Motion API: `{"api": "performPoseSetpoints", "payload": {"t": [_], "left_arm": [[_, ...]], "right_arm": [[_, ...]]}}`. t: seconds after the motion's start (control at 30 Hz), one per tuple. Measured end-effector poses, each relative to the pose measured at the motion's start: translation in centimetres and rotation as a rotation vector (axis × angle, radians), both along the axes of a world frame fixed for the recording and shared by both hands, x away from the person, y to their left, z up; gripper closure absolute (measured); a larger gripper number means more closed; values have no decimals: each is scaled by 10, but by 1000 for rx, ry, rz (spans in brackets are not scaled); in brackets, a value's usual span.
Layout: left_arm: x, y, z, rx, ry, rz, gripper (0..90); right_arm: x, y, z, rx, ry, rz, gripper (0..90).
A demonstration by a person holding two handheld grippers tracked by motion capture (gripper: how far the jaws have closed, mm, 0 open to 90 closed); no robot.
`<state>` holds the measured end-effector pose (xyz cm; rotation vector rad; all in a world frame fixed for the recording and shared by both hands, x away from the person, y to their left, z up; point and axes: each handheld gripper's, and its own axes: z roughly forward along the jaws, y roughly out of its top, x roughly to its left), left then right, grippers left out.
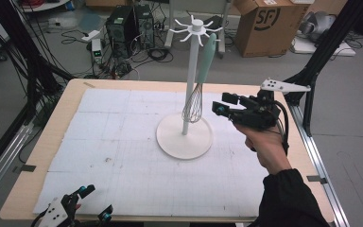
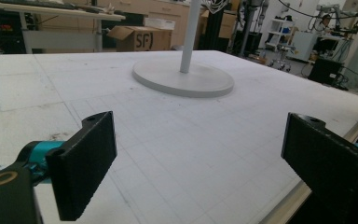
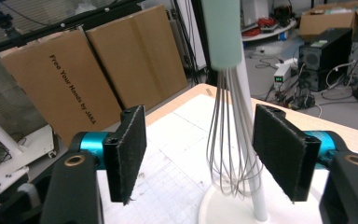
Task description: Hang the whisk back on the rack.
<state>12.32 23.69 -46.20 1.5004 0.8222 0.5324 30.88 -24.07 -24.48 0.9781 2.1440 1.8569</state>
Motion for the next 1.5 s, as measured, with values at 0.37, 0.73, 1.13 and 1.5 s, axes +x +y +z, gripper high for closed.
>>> {"api": "performPoseSetpoints", "payload": {"t": [0.37,0.73,1.13,1.5], "left_arm": [[2,-2,0,-22,11,-19,107],[2,-3,0,-23,10,-24,107],[2,2,3,-53,-1,-11,112],[-1,1,7,-64,-31,-12,109]], "right_arm": [[-21,-10,-31,-7,-50,2,256],[-39,-11,-58,-36,-60,-1,256],[-66,-3,-87,-35,-108,20,256],[-95,-2,-121,21,-104,12,247]]}}
